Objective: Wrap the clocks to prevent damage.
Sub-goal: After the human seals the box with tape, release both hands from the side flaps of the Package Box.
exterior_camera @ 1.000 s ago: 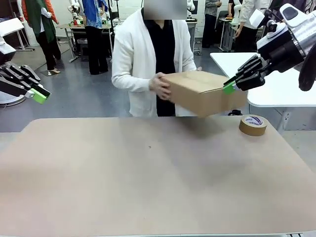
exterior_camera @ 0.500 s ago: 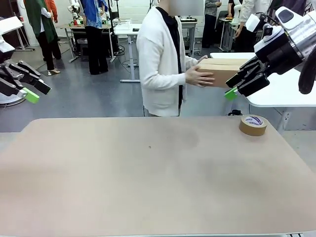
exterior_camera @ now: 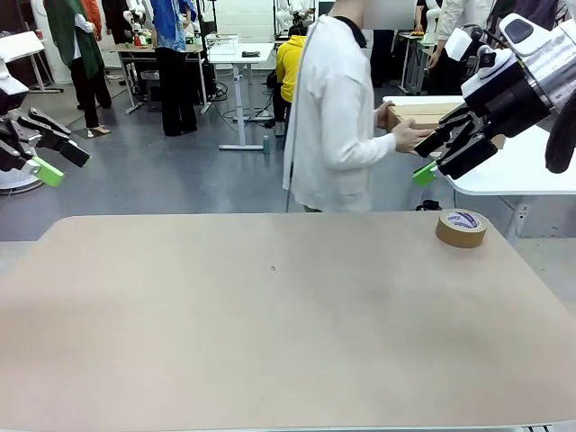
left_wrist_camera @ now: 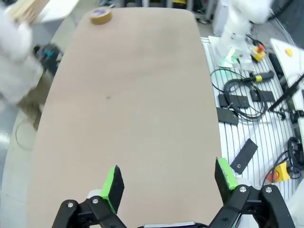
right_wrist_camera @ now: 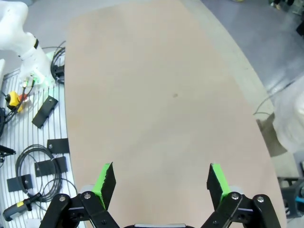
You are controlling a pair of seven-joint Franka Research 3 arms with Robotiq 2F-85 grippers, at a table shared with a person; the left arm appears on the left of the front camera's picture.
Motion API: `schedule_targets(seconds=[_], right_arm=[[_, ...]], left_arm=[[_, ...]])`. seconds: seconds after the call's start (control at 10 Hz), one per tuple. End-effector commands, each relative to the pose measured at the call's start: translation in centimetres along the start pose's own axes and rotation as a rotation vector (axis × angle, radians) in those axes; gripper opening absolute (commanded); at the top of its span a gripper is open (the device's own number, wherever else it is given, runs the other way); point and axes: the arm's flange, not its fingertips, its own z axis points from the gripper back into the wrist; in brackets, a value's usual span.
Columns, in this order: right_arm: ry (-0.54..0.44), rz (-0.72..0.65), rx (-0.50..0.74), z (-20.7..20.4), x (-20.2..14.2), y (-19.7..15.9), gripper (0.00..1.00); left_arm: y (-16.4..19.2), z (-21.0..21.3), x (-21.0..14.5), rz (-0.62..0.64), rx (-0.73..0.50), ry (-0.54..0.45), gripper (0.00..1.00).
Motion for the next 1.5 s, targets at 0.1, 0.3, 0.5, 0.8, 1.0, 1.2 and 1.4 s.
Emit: schedule_targets(seconds=[0.1,0.3,0.5,0.8,1.0,1.2,1.4], right_arm=[[-0.009,-0.01,0.0,0.0,0.0,-0.1,1.0],[-0.009,-0.01,0.0,0.0,0.0,-0.1,1.0],[-0.007,-0.004,0.0,0.2,-0.1,-0.1,1.0],[-0.315,0.029,0.095,-1.3,-3.4,-1.7,1.0],[-0.486,0.056,0.083,-2.1,-5.2,-2.3,1.0],[-0.547,0.077,0.006,-2.5,-6.6,-2.6,1.0],[-0.537,0.085,-0.008,-2.3,-7.6,-2.5,1.0]], left_arm=[[-0.1,-0.3,-0.1,-0.055,-0.026,-0.015,1.0],[-0.1,-0.3,-0.1,-0.055,-0.026,-0.015,1.0],[0.1,-0.8,-1.0,-0.087,0.014,-0.127,1.0],[0.5,-0.7,-4.9,-0.164,0.094,-0.365,1.0],[0.3,-1.2,-7.5,-0.146,0.14,-0.444,1.0],[0.6,0.4,-10.2,-0.078,0.191,-0.547,1.0],[0.5,1.3,-12.0,-0.023,0.151,-0.599,1.0]])
